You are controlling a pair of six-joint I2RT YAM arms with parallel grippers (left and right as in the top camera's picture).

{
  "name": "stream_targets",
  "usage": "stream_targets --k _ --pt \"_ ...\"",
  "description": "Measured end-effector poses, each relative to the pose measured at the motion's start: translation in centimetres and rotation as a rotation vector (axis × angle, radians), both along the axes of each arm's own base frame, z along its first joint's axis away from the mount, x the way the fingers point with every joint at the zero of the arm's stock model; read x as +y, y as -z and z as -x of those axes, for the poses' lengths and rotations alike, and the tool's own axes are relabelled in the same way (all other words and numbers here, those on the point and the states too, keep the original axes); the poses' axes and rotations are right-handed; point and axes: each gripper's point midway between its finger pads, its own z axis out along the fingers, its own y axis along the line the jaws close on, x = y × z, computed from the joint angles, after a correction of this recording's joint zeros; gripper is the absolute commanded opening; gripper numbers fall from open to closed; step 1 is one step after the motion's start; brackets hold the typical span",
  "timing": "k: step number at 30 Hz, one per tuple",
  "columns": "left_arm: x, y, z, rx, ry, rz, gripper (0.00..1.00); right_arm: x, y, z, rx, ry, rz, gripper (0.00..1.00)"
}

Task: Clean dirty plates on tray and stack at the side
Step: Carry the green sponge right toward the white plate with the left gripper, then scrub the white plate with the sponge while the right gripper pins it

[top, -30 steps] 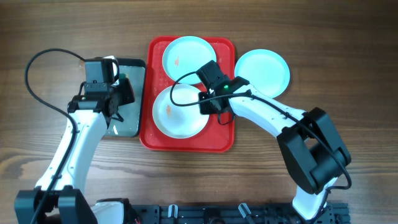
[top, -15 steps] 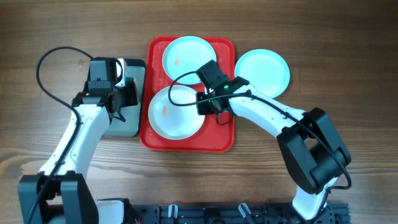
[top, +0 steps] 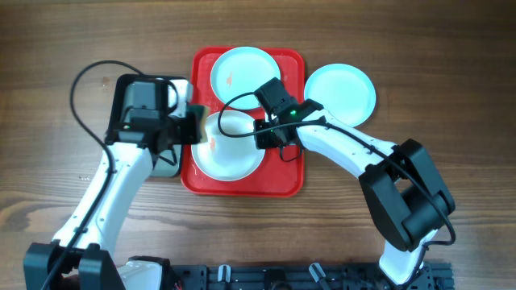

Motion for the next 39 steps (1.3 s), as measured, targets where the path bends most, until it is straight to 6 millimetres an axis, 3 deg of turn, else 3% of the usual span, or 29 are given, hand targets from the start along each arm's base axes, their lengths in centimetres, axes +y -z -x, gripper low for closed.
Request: stream_targets --k 4,8,19,31,39 --pt "-2.0 0.7 0.9 0.042 0.031 0.017 0.04 0.0 0.0 0.0 0.0 0.0 0.0 0.04" --pt "-2.6 1.9 1.2 0.087 0.033 0.017 0.04 0.0 0.0 0.0 0.0 0.0 0.0 0.04" --pt "-1.8 5.3 1.5 0.182 0.0 -0.035 0.04 0.0 0.0 0.0 0.0 0.0 0.0 0.04" --pt "-1.0 6.8 0.6 0.181 -0.027 -0.086 0.04 0.0 0.0 0.0 0.0 0.0 0.0 0.04" --pt "-0.8 8.5 1.1 0.204 -0.056 -0.086 0.04 0.0 0.0 0.0 0.0 0.0 -0.001 0.04"
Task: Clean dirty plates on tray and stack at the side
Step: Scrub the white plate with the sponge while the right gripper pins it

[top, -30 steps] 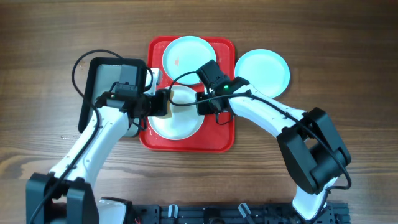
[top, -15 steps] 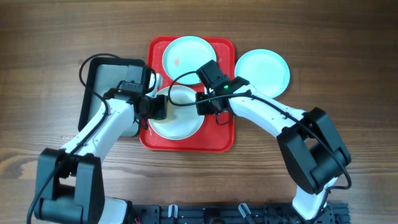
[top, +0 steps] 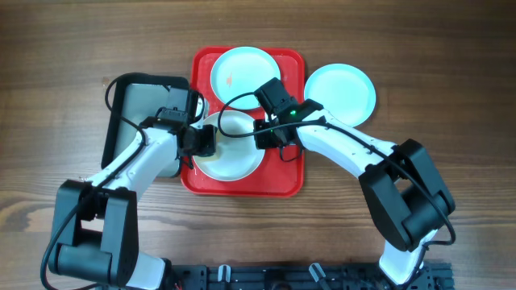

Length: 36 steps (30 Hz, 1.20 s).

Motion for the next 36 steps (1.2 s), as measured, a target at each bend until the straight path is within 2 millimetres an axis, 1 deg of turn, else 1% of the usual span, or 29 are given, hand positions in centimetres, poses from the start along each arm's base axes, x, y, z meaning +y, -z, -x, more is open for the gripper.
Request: stream_targets --k 10,16,36 --pt "-0.02 0.48 0.09 -0.009 -0.011 0.008 0.04 -0.02 0.05 0.07 0.004 0.003 -0.001 0.04" --pt "-0.22 0.49 0.17 -0.003 -0.022 0.023 0.04 0.0 0.5 0.41 0.007 0.009 -0.002 0.04" --pt "-0.96 0.51 0.48 0.009 -0.018 0.059 0.04 0.12 0.55 0.59 0.0 0.01 0.007 0.04"
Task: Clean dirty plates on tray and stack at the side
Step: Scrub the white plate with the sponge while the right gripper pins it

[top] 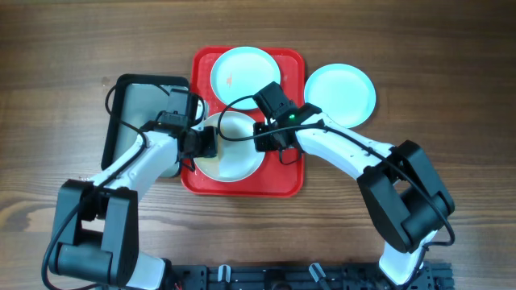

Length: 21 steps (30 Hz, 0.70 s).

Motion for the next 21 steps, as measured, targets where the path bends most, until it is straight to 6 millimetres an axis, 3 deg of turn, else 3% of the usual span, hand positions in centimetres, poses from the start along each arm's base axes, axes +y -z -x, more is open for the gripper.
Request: stream_targets --k 10,15,21 --pt "-2.8 -0.1 1.0 0.008 0.078 0.027 0.04 0.0 0.0 0.0 0.0 -0.002 0.0 0.04" --pt "-5.9 -0.4 1.9 0.027 0.146 0.178 0.04 0.1 0.0 0.1 0.001 -0.004 -0.001 0.04" --pt "-7.3 -1.2 2.5 0.057 0.171 0.293 0.04 0.9 0.0 0.7 0.005 -0.028 -0.011 0.04"
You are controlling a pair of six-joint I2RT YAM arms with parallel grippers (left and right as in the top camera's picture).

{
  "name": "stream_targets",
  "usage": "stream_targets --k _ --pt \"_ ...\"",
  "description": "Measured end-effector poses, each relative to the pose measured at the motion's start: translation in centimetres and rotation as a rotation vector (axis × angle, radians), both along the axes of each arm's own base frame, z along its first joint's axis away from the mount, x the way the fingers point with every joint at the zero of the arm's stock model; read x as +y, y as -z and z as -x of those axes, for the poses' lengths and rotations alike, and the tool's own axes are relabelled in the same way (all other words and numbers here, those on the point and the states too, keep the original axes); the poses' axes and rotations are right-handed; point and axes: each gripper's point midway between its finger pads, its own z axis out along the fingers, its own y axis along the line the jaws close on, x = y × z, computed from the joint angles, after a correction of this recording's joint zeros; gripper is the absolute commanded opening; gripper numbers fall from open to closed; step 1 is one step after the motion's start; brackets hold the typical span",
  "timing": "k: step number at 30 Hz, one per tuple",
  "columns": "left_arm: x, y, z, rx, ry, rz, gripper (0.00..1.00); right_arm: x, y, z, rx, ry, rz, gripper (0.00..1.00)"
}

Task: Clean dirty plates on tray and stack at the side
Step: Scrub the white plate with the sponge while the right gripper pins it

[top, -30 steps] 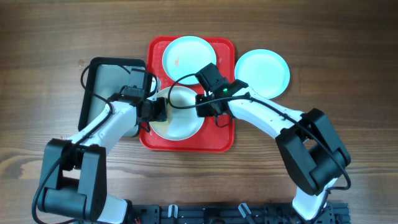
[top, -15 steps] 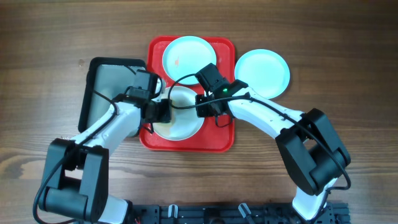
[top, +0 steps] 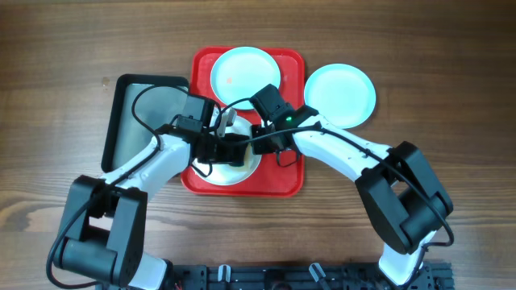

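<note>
The red tray holds two pale plates. The far plate carries a small orange stain. The near plate is mostly covered by both grippers. My left gripper reaches in from the left and sits over the middle of that plate; its fingers are dark and whatever is between them is hidden. My right gripper is at the plate's right rim and looks shut on it. A clean plate lies on the table just right of the tray.
A black tray with a grey inside stands left of the red tray, partly under my left arm. Cables loop over both arms. Wooden table surface surrounds everything.
My left gripper has moved right, from the near plate's left rim to over its middle. The right gripper has shifted slightly left and stays at the plate's right rim.
At first my left gripper was by the black tray at the red tray's left edge while the right held the near plate's right rim. Then the left gripper stood at the plate's left rim for two moments. Now it covers the plate's middle.
</note>
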Motion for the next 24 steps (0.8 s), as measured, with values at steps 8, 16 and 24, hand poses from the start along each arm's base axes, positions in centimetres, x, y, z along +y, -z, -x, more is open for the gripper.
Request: stream_targets --k 8,16,24 --pt "3.0 -2.6 -2.9 -0.107 -0.103 -0.04 0.04 0.2 0.0 0.1 0.004 -0.005 -0.005 0.04" --pt "7.1 -1.2 -2.8 -0.099 -0.183 -0.271 0.04 0.2 0.0 0.1 0.004 -0.005 -0.005 0.04" --pt "8.4 -0.5 -2.7 -0.105 -0.206 -0.342 0.04 0.2 0.0 0.1 0.004 -0.005 -0.005 0.04"
